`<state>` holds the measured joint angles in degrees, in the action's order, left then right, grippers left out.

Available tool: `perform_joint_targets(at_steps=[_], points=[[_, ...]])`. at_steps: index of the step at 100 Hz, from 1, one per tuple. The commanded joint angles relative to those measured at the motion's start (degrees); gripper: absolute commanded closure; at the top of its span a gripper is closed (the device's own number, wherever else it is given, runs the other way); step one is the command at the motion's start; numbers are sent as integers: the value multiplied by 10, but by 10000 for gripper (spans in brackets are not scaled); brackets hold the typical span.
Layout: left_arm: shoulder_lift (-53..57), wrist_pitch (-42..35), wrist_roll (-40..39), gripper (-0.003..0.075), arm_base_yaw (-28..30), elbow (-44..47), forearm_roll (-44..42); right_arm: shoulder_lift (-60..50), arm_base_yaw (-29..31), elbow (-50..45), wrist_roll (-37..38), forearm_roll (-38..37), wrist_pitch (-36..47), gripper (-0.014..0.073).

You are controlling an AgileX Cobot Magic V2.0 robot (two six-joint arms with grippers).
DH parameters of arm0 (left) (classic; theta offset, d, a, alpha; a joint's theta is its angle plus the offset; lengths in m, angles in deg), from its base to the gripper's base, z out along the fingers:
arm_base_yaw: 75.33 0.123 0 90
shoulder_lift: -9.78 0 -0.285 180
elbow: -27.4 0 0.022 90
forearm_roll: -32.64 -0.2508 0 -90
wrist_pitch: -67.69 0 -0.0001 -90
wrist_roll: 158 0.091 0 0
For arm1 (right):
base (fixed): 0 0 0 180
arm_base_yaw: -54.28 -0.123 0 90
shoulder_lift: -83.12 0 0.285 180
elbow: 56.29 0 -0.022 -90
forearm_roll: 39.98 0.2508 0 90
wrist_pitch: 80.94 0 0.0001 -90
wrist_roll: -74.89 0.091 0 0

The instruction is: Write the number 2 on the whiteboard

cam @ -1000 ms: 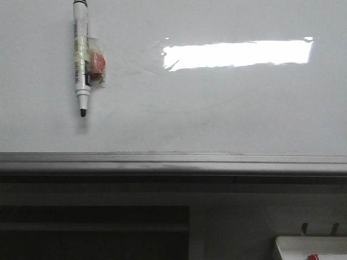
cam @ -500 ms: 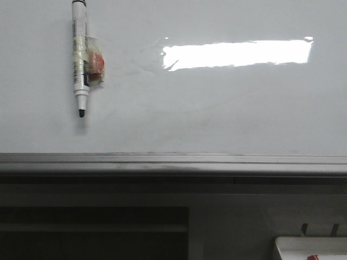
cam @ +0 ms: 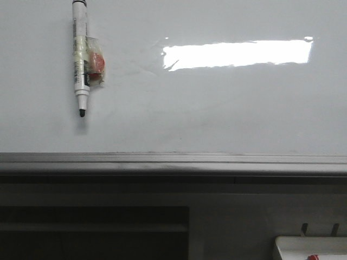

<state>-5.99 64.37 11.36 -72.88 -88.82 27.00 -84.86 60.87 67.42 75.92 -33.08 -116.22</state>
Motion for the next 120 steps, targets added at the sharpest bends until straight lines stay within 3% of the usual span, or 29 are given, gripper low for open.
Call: perform_joint_targets(at_steps=[1,15,36,57,72,102,120], points=[[-19,-85,-4,281,-11,-8,-7,15,4,7,0,6,29,643],[-46,-167,-10,281,-55,-8,-71,15,4,6,0,6,10,643],[-148,-231,-135,281,-160,-8,-226,14,4,6,-43,6,20,643],[-284,-267,-140,281,-243,-15,-170,14,4,6,-87,6,34,643],[-386,-350,-140,281,-292,-18,-151,14,4,6,-87,6,42,643],[-542,-367,-140,282,-388,-62,-77,14,4,6,-87,6,51,643],[-584,-359,-140,282,-400,-67,-1,14,4,6,-87,8,54,643]])
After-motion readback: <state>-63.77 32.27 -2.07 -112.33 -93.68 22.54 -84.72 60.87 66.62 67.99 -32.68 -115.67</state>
